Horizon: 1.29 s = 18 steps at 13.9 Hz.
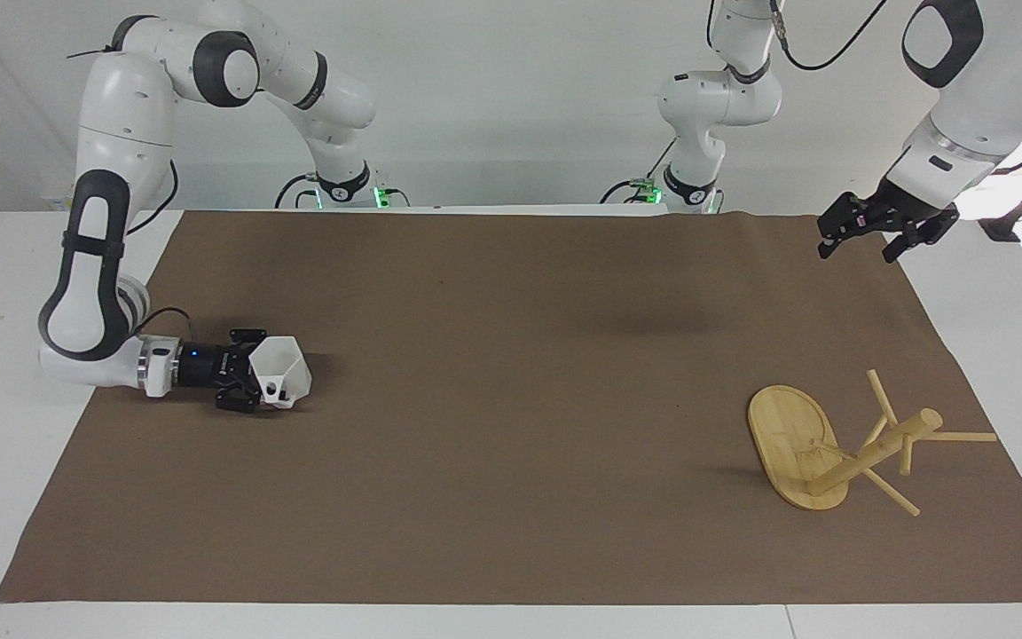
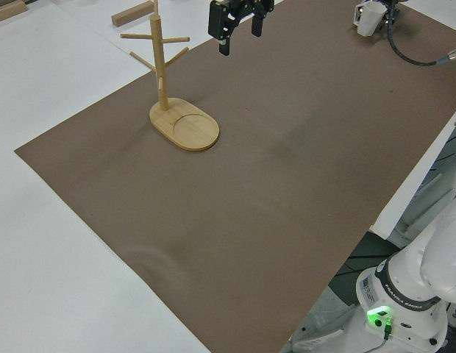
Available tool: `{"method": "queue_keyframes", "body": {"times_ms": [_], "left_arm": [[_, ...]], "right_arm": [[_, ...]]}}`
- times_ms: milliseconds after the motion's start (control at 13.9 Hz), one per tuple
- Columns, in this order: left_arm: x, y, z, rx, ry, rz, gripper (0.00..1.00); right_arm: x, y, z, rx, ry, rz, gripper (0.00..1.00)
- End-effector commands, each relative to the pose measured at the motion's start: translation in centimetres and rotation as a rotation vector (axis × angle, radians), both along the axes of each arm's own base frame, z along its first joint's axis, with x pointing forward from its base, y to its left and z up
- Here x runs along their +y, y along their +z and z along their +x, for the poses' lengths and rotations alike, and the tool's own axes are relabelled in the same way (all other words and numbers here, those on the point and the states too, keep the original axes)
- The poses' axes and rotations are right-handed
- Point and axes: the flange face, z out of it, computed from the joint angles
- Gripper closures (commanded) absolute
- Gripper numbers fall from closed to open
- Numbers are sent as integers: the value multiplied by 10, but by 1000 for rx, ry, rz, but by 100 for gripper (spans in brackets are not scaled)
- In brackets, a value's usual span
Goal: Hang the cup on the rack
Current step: 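Grasp the white mug with the right gripper and lift it toward the center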
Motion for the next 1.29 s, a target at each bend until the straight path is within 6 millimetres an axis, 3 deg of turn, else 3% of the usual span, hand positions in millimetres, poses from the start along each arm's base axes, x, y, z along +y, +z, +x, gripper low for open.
{"method": "queue_keyframes", "body": {"times_ms": [0,144,215,359,503,646,718,1005,1149,1221], "left_arm": [[1,-3,-9,34,12,-9,0],[5,-6,-17,95,15,-4,0],[17,-5,-16,91,40,-5,0],[11,-6,-17,99,125,18,0],[-36,-5,-17,64,225,62,0],[-62,-8,-17,38,220,59,0],[-92,-9,-23,26,226,60,0],[-203,-30,-45,-20,324,49,0],[-256,-39,-49,-52,362,24,0],[-274,-43,-43,-54,385,21,0]], "right_arm": [[8,-2,0,-23,-1,14,5],[12,-2,2,-19,3,10,49],[14,-1,3,-14,2,10,58],[32,16,12,7,-3,32,68],[75,54,26,65,11,31,68],[139,89,45,64,3,42,68],[165,101,54,38,-25,39,68],[286,118,66,43,-94,52,68],[333,120,62,24,-94,3,68],[347,119,60,16,-90,-9,68]]}}
